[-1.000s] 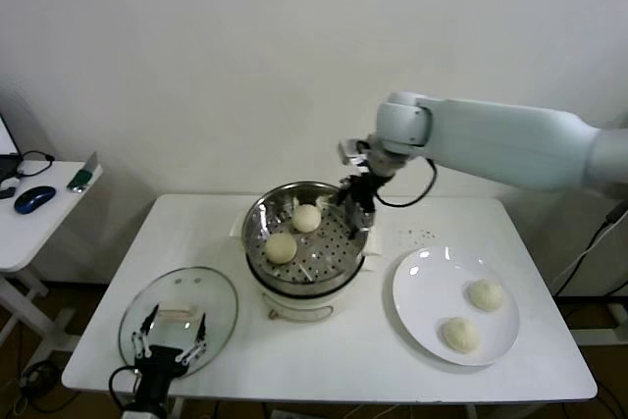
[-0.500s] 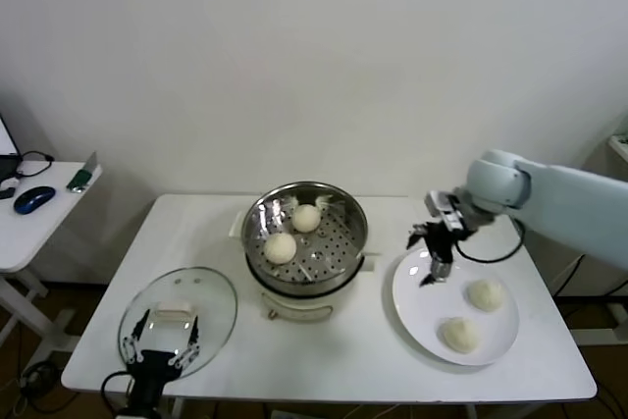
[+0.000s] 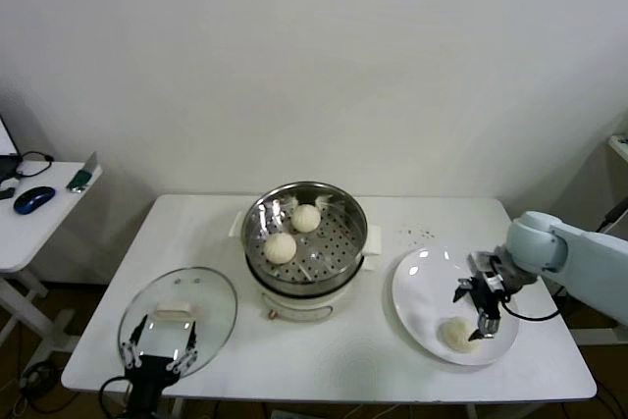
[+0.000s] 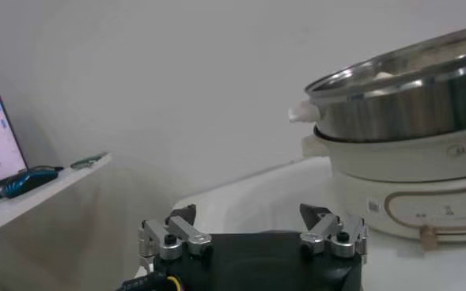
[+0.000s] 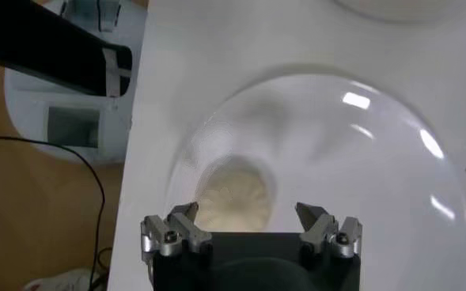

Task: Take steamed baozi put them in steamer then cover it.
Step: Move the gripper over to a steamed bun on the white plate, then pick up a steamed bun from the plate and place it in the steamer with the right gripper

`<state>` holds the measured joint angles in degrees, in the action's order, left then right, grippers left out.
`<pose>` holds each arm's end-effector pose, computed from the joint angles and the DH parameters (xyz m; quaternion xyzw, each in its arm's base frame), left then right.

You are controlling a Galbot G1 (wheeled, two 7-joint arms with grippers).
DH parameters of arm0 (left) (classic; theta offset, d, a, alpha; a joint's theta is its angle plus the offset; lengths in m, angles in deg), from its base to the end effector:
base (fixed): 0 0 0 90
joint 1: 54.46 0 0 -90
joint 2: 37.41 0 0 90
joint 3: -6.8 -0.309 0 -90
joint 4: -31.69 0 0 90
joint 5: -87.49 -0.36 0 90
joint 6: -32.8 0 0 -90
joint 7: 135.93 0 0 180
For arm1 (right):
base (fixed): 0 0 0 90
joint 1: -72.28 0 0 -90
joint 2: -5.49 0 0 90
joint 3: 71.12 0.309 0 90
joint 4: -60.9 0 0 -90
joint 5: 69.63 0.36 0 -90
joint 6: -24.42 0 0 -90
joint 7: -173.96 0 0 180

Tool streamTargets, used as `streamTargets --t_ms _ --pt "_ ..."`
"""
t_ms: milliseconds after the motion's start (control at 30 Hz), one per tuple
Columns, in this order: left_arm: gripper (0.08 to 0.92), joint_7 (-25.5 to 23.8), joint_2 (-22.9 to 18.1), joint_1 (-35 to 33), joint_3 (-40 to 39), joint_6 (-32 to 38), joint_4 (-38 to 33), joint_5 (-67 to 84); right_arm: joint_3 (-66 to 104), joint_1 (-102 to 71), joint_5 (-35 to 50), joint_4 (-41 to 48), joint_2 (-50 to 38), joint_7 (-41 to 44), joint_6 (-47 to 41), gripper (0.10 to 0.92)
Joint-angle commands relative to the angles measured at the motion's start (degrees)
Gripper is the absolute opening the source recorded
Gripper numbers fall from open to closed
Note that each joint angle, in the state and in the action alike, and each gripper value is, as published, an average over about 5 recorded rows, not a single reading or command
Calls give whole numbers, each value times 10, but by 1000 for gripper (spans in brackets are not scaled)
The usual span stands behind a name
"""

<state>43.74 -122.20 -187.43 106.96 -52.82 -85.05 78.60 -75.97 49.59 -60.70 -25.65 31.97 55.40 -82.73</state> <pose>0.1353 0.0698 -0.3191 0.0269 -0.9806 -0.1648 0.1028 0.4200 -0.1363 -0.2085 0.5508 -0.5177 0.4651 0.4607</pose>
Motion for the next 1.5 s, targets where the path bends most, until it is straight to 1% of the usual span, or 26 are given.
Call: streamTargets --t_ms 33,367,667,933,1133,1200,1300,1500 --pt "823 0 -2 -2 1 0 3 -1 38 -68 -41 9 -11 1 4 823" --pt "823 0 -1 -5 4 2 6 -2 32 -63 -38 32 26 -13 2 823" --pt "823 0 0 -5 4 2 8 -2 9 -45 -27 33 41 -14 0 820" --pt "823 0 1 -5 4 2 6 -2 -1 -31 -25 39 49 -11 4 750" --pt "823 0 1 -8 5 1 3 -5 -10 -15 -30 43 51 -4 18 716" --pt "823 0 1 -8 4 1 3 -5 -18 5 -32 48 53 2 33 712" --pt "823 0 1 -8 3 1 3 -6 -46 66 -47 58 63 18 80 706" --pt "823 1 -1 -10 0 1 0 -8 -131 236 -88 75 113 60 241 710"
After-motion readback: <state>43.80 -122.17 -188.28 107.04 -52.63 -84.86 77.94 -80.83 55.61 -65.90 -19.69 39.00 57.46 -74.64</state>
